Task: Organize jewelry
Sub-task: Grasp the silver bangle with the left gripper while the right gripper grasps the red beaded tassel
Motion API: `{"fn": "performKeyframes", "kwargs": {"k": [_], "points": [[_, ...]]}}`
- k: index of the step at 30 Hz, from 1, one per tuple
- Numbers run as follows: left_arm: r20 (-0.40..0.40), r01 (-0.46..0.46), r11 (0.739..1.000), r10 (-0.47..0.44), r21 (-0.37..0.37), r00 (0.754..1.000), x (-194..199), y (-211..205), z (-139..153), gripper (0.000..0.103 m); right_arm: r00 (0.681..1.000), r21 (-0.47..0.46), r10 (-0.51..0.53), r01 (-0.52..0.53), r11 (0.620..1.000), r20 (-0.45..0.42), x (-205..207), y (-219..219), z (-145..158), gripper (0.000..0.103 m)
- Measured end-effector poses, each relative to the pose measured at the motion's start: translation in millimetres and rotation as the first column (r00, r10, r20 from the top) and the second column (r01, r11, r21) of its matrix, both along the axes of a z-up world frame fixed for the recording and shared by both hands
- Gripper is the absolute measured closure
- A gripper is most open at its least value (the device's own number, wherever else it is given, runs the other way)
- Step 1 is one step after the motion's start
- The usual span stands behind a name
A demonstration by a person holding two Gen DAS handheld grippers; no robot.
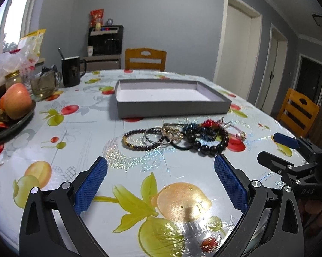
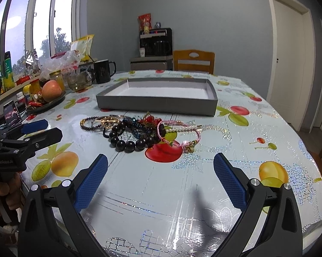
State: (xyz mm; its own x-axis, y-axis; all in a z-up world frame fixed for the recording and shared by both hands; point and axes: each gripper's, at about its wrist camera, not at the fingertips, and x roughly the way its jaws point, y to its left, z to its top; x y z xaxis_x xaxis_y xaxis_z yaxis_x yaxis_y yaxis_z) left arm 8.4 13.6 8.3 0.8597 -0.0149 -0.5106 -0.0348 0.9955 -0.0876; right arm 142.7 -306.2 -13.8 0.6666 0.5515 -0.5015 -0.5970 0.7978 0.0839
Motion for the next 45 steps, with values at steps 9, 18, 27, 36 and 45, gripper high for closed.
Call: {"fn": "performKeyframes", "kwargs": {"k": [9,18,27,36,45], "points": [[-0.067,0.048,0.998,-0.045,0.042,0.997,11.1,4.2,17.1,0.004,0.991,-0.018,0.05,-0.052,0.998,-0.127,13.1,2.8,4.3,0.005],[-0.238,0.184,0.981,-0.167,0.054,0.957,52.3,14.8,25.9,0.006,0.974,-0.084,0.142,-0.158,0.984,-0.174,38.0,8.2,31.2,0.005],[-0.307,0.259,0.966,-0.242,0.015,0.92,86.2,18.1,26.5,0.02,0.951,-0.172,0.186,-0.232,0.957,-0.248,79.5,22.4,27.7,0.02],[-0.341,0.33,0.944,-0.299,0.033,0.891,122.9,-7.7,23.6,0.033,0.939,-0.187,0.192,-0.251,0.95,-0.286,90.5,31.5,12.4,0.03],[-0.373,0.375,0.923,-0.319,0.086,0.871,140.4,-25.6,9.3,0.058,0.944,-0.213,0.234,-0.284,0.935,-0.232,88.2,44.7,25.7,0.04]]}}
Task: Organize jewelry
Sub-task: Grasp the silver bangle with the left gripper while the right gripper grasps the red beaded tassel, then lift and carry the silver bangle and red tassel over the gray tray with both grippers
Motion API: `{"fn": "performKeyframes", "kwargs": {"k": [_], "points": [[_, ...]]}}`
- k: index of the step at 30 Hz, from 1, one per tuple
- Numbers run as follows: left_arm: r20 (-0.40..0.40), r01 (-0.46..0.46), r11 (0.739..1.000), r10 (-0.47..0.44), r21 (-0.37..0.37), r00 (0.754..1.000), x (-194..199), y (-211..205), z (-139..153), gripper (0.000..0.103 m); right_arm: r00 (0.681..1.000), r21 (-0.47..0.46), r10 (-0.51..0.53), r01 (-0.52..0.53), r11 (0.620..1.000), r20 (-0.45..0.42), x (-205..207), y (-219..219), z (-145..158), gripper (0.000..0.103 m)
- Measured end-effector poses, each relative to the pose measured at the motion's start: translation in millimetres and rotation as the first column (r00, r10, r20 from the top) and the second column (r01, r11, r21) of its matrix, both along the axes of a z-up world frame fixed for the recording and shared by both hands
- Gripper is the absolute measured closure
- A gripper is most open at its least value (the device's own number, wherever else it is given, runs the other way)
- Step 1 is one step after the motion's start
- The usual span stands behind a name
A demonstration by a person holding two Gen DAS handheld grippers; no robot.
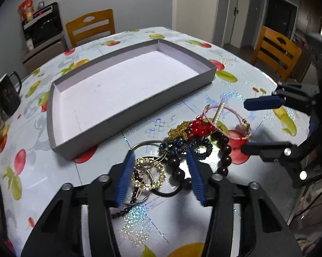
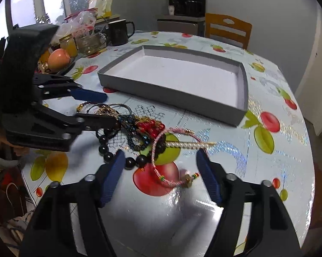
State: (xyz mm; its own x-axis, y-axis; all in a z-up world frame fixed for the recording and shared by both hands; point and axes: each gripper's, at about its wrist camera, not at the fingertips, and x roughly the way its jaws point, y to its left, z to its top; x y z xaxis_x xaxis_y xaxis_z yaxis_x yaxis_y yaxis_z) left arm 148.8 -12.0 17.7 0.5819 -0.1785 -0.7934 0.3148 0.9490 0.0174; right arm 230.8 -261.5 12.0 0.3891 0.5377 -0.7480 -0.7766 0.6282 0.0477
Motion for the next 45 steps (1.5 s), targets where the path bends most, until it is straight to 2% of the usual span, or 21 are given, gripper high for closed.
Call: {"fn": "performKeyframes", "kwargs": {"k": [7,11,12,19,20,21,24,28,32,35,38,45], "points": [[0.005,0.031,0.999,-0.031,-0.007,1.0,0.0,8.6,-3.8,0.084,0.998,-0.05,0.056,-0.056,0.997,0.012,7.5,26.5,-6.0,0.066],[0.007,0.037,0.999,-0.037,-0.033,0.999,-0.1,13.4,-3.5,0.094,0.997,-0.072,0.077,-0.076,0.995,0.012,10.3,38.4,-11.6,0.096],[0.011,0.041,0.998,-0.04,-0.039,0.999,-1.1,14.3,-2.3,0.094,0.997,-0.068,0.078,-0.077,0.995,0.013,10.4,38.9,-11.6,0.099],[0.024,0.044,0.998,-0.043,-0.054,0.999,-3.0,18.2,5.9,0.094,0.997,-0.009,0.07,-0.07,0.998,0.036,9.0,31.5,4.1,0.102],[0.019,0.044,0.997,-0.043,-0.056,0.999,-1.7,19.0,6.2,0.092,0.997,0.002,0.066,-0.066,0.998,0.042,9.2,30.5,8.0,0.102],[0.021,0.044,0.998,-0.043,-0.054,0.999,-1.4,19.1,6.5,0.086,0.997,0.014,0.063,-0.063,0.998,0.047,9.1,29.0,12.0,0.102],[0.026,0.052,0.998,-0.051,-0.024,0.998,0.3,15.0,5.4,0.08,0.997,0.045,0.049,-0.052,0.998,0.064,10.1,25.5,23.1,0.102],[0.011,0.067,0.998,-0.068,0.013,0.998,4.7,9.7,-2.2,0.079,0.997,0.08,0.036,-0.041,0.996,0.071,12.5,21.3,33.3,0.102],[0.013,0.07,0.997,-0.071,0.016,0.997,7.8,11.6,-6.6,0.079,0.997,0.091,0.029,-0.036,0.995,0.074,13.0,18.7,37.5,0.102],[0.011,0.087,0.996,-0.087,0.023,0.996,7.8,10.3,-8.0,0.085,0.997,0.09,0.03,-0.037,0.995,0.074,12.1,18.3,38.4,0.102],[0.02,0.093,0.995,-0.093,0.025,0.995,7.5,10.2,-8.4,0.102,0.997,0.095,0.027,-0.033,0.995,0.072,12.3,17.0,39.7,0.102],[0.054,0.078,0.997,-0.078,0.001,0.995,4.7,16.4,2.0,0.102,0.997,0.114,0.017,-0.026,0.993,0.074,15.3,16.2,46.9,0.102]]}}
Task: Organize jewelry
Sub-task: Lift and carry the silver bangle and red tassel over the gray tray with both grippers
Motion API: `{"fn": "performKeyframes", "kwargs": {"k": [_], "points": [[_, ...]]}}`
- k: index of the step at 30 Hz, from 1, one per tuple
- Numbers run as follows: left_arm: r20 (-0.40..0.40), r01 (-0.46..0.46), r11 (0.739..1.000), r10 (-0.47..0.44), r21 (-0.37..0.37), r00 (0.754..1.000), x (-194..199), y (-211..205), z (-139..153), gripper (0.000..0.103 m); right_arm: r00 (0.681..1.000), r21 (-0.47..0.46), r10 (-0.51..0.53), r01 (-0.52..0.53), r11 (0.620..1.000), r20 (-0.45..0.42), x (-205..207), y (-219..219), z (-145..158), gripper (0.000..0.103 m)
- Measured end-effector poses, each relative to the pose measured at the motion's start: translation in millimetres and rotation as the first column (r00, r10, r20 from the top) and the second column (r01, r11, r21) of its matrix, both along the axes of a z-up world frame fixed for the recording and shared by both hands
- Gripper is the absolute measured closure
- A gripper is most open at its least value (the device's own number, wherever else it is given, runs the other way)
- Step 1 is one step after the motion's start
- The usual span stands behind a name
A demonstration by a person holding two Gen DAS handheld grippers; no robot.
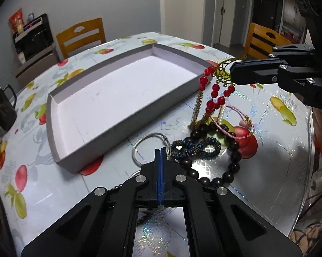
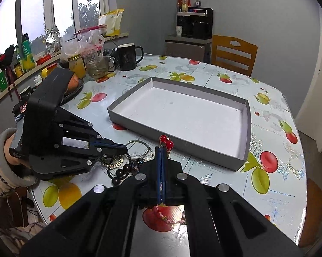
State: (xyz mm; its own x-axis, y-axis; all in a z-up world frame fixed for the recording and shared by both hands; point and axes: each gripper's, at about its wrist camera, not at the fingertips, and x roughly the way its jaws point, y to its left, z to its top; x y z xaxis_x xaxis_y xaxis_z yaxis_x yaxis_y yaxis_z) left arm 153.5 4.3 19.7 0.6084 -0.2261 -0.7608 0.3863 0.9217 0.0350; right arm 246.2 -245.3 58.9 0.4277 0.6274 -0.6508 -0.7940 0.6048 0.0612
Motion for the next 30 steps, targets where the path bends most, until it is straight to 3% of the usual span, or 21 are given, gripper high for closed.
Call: {"fn": "performKeyframes", "kwargs": {"k": [2,4,6,8,19,20,24,30], "points": [[-0.012,-0.033,0.999,0.033,-0.037,0.999,4.9,8.5,2.6,0.102,1.0,0.003,-0.001,0.001,1.0,0.005,-0.6,0.4,2.4,0.102],[-0.038,-0.058,0.997,0.055,-0.058,0.998,12.4,15.2,1.5,0.091,1.0,0.005,0.001,-0.001,1.0,0.007,-1.3,1.2,3.4,0.102],[-0.039,-0.077,0.995,0.075,-0.059,0.996,16.0,17.7,0.7,0.044,1.0,0.006,0.003,-0.003,1.0,0.009,-3.2,2.4,3.7,0.102],[-0.032,-0.08,0.993,0.078,-0.081,0.996,18.6,18.3,1.4,0.025,1.0,0.005,0.004,-0.004,1.0,0.009,-3.5,1.8,3.2,0.102],[-0.122,-0.132,0.987,0.121,-0.087,0.985,42.5,7.3,-13.3,0.025,1.0,0.006,0.005,-0.005,1.0,0.005,-5.7,-0.3,2.0,0.102],[-0.124,-0.134,0.987,0.123,-0.09,0.985,42.5,7.3,-13.9,0.027,1.0,0.005,0.005,-0.005,1.0,0.004,-5.7,-0.6,1.7,0.102],[-0.14,-0.133,0.987,0.119,-0.093,0.983,41.8,6.8,-17.7,0.054,1.0,0.007,0.003,-0.003,1.0,0.003,-5.1,-2.0,1.5,0.102],[-0.132,-0.136,0.983,0.12,-0.12,0.984,38.8,9.3,-13.2,0.055,1.0,0.009,0.002,-0.002,1.0,0.003,-4.2,-2.3,2.0,0.102]]}}
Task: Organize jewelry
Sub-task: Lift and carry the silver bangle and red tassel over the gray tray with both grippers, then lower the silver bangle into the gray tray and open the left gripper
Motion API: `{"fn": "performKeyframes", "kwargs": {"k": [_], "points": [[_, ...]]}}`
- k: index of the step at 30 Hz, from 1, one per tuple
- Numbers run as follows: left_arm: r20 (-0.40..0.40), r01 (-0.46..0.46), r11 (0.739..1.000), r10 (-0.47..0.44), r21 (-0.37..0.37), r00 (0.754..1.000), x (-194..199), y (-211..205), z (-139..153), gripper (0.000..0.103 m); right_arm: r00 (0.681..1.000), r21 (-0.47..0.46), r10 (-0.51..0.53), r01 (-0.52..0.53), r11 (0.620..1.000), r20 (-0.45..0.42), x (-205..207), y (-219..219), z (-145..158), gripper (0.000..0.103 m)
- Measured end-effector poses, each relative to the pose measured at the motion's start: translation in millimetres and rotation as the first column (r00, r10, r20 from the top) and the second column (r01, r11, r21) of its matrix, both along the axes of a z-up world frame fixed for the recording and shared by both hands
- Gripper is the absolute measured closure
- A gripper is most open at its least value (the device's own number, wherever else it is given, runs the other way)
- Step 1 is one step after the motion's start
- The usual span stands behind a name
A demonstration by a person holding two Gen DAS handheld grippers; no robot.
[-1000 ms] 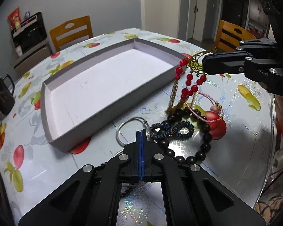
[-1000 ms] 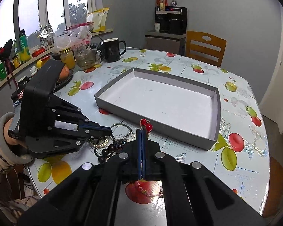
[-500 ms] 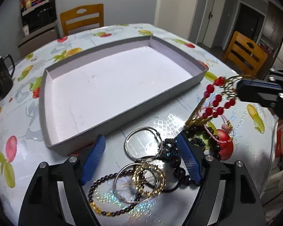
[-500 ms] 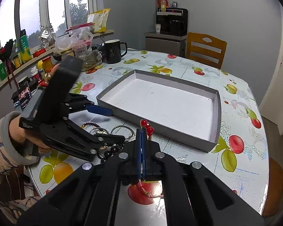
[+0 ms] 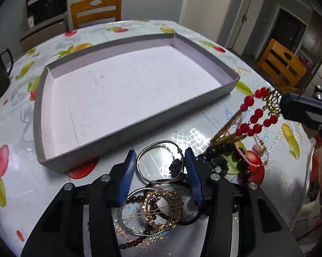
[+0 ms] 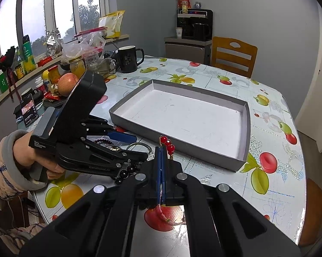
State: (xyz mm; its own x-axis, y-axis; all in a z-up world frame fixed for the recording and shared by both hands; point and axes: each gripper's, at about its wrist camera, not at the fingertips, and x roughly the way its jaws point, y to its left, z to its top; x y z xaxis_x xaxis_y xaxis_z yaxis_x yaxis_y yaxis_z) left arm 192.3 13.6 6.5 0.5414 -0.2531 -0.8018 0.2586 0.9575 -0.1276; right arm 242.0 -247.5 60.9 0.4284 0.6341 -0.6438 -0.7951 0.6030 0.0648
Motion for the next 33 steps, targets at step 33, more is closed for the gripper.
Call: {"fn": "performKeyframes", "kwargs": {"k": [33], "points": [[0.107,-0.148,0.988,0.153,-0.049,0.982,42.0,51.6,37.5,0.055,0.992,0.086,-0.128,0.127,0.988,0.008,82.3,4.4,38.4,0.102]]}}
